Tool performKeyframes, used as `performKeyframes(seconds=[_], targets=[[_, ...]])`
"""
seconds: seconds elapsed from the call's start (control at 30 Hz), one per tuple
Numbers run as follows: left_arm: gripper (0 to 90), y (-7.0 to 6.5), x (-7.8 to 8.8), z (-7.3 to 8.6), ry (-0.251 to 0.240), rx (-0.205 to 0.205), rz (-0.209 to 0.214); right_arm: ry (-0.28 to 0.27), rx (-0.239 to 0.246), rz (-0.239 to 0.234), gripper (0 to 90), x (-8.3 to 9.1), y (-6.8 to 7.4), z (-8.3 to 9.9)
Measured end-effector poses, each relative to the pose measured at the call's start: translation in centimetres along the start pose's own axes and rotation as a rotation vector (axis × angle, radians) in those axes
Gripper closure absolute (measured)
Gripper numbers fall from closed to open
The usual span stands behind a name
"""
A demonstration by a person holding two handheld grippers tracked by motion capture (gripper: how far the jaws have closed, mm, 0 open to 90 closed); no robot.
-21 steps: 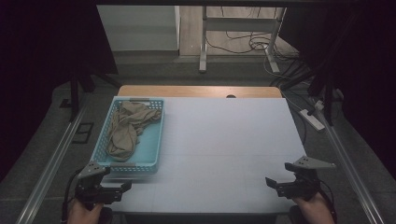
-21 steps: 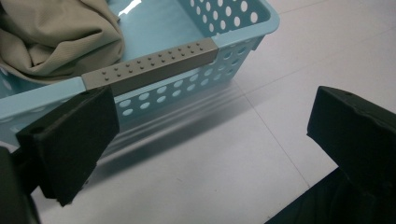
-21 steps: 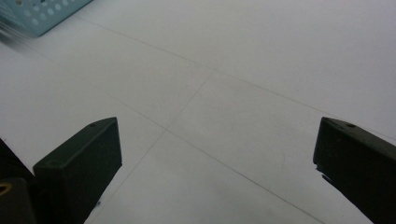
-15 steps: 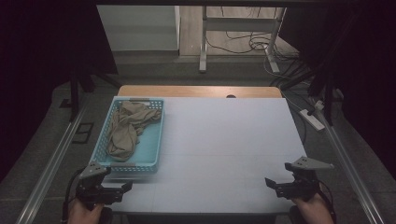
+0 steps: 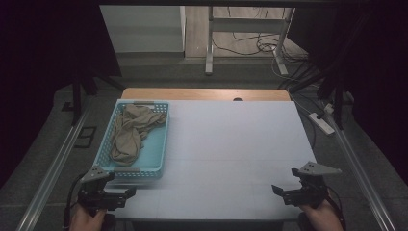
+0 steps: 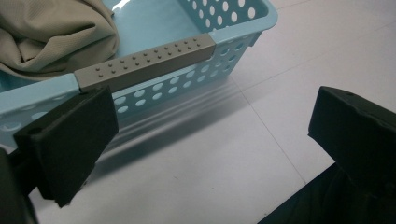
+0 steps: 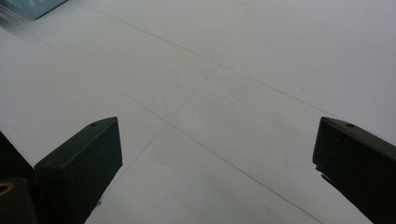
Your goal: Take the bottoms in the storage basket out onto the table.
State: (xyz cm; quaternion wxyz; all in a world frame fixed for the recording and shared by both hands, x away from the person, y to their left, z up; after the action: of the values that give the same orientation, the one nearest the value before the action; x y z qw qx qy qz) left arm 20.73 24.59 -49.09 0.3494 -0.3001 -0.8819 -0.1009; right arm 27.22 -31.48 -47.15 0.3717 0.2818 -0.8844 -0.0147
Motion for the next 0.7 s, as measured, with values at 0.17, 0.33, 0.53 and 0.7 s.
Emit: performKeyframes(seconds=[0.17, 0.33, 0.53, 0.7], targets=[[0.9, 0.05, 0.13, 0.03, -0.015, 0.004, 0.005, 0.012, -0.009, -0.002, 1.7, -0.12, -0.06, -0.03], [0.8, -0.05, 0.23, 0.01, -0.021, -0.005, 0.001, 0.018, -0.011, -0.005, 1.8, -0.19, -0.06, -0.04], [0.0, -0.04, 0.35, 0.0, -0.028, -0.005, -0.005, 0.024, -0.015, -0.009, 1.8, -0.2, -0.09, -0.04], [0.0, 0.09, 0.45, -0.18, -0.045, -0.004, 0.023, 0.023, -0.022, -0.014, 1.8, -0.2, -0.18, -0.06]])
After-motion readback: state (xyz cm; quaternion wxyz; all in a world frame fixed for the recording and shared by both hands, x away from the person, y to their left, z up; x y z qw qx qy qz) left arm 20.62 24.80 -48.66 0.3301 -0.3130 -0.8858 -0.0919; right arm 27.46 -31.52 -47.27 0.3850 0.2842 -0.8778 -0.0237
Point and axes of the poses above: each handheld gripper's, and its own axes: x roughly backward along the jaws, z roughly out of its underside, y roughly to its left, the point moved 2 cm from there along -x, roughly forward along the jaws, and after that the axes turned 14 degrees about -x, right-handed, at the moved point
